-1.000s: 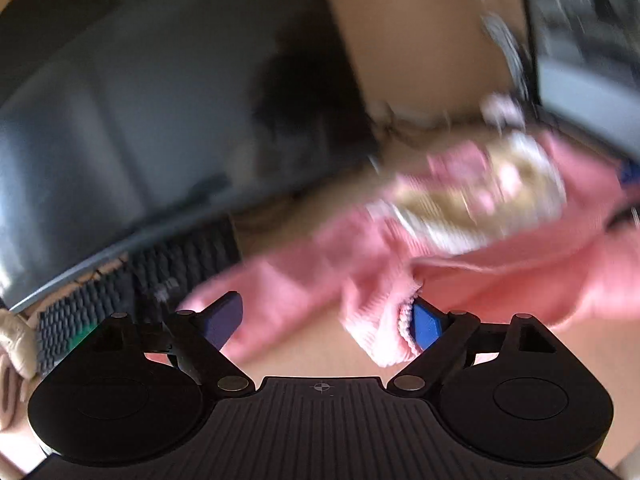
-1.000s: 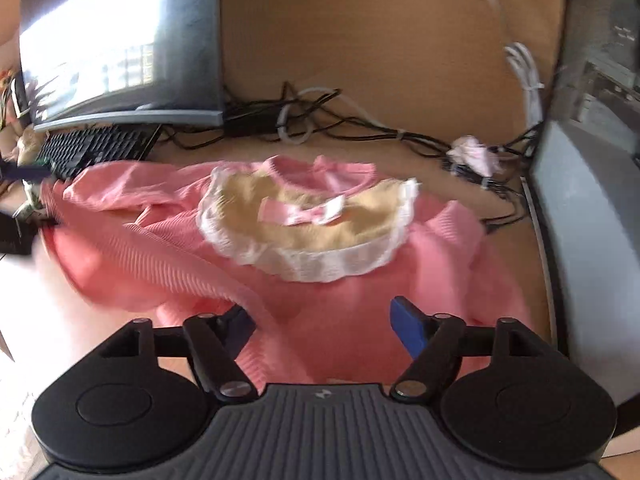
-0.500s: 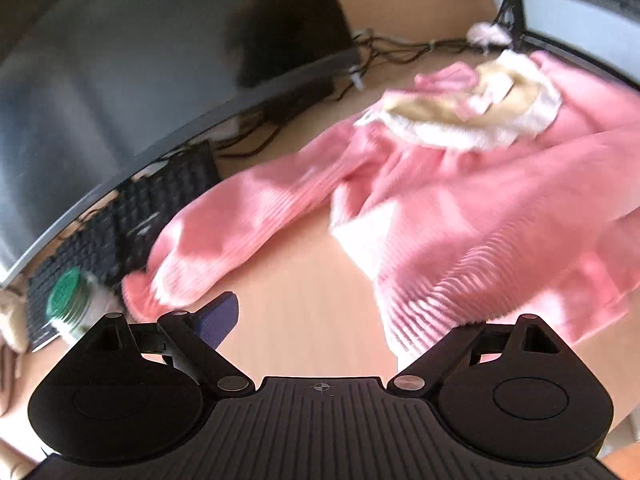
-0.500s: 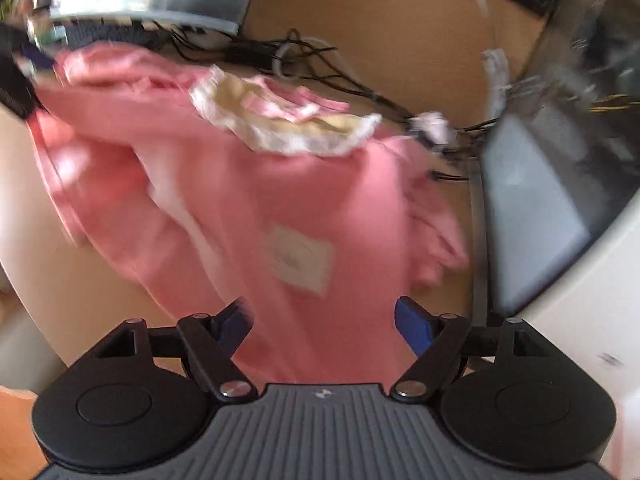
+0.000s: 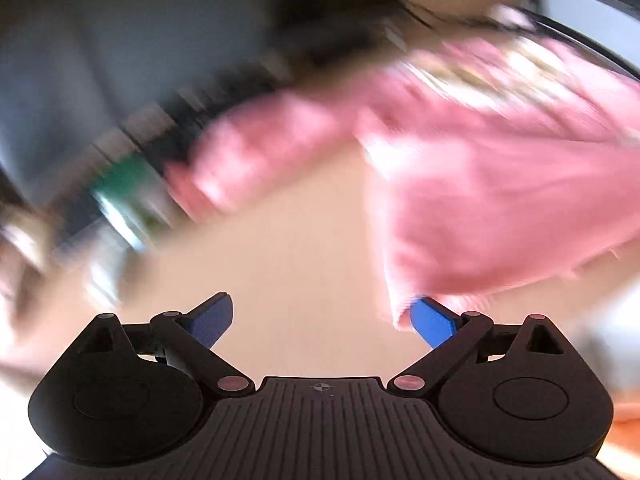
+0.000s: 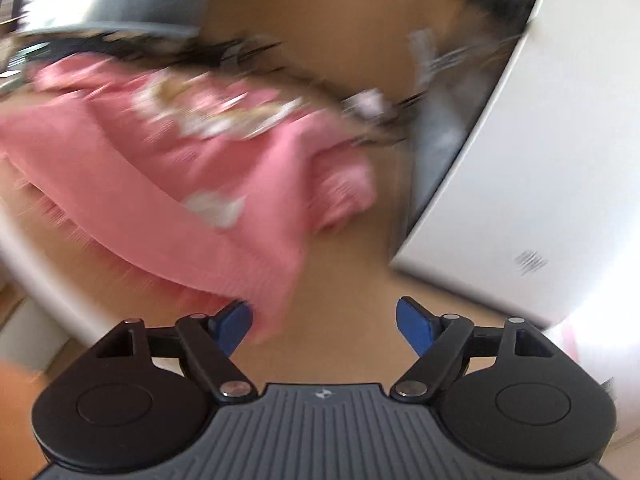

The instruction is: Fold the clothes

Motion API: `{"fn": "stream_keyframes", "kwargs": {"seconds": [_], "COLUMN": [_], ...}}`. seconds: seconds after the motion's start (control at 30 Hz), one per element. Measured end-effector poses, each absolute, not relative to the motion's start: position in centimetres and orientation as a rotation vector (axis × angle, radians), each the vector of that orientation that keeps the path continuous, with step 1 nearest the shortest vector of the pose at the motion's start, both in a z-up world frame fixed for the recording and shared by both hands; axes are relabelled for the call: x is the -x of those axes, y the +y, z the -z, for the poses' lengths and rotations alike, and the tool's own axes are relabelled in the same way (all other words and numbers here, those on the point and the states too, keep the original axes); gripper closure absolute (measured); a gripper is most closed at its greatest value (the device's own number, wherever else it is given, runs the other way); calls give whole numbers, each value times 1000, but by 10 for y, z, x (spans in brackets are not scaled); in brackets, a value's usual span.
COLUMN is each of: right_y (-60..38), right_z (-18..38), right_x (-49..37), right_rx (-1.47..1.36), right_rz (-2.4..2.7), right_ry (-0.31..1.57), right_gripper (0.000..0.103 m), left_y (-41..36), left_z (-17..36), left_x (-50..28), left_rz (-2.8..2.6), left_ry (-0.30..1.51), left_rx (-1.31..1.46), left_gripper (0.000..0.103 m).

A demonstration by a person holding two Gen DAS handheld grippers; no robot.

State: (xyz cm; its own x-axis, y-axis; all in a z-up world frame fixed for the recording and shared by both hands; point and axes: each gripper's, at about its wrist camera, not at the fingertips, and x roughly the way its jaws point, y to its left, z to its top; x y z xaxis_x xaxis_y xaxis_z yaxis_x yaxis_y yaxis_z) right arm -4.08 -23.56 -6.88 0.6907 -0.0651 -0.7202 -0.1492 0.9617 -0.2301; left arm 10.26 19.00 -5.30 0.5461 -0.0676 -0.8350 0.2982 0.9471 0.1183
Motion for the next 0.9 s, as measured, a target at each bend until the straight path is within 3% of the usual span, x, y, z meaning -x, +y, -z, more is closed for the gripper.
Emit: {"fn": "stream_keyframes", "kwargs": {"seconds": [0.13,0.2,0.27,0.47,0.73,0.9], "right_y": [-249,-247,-236,-188,-164,-170], "right_z": [44,25,16,50,84,78], "right_x": [41,24,-4,-108,-162,-153], "right_rx": [55,-52,-121,-173,-121,-277], "right_rz": [-163,-178,-170,13,218,28], "right_ry": [835,768,720,684,542,668], "right_gripper": [17,5,1,0,0,0], "left_y": [211,207,185,111,91,122], "left_z": [31,13,-2,13,66,72], "left_x": [-85,-100,-121,-205,-227,-203], "left_rz": [525,612,674,709,636,537], "left_ry": [969,878,786,551,567,572], "left_rx": [109,163,174,185,96,40], "left_gripper": [4,4,2,0,0,0]}}
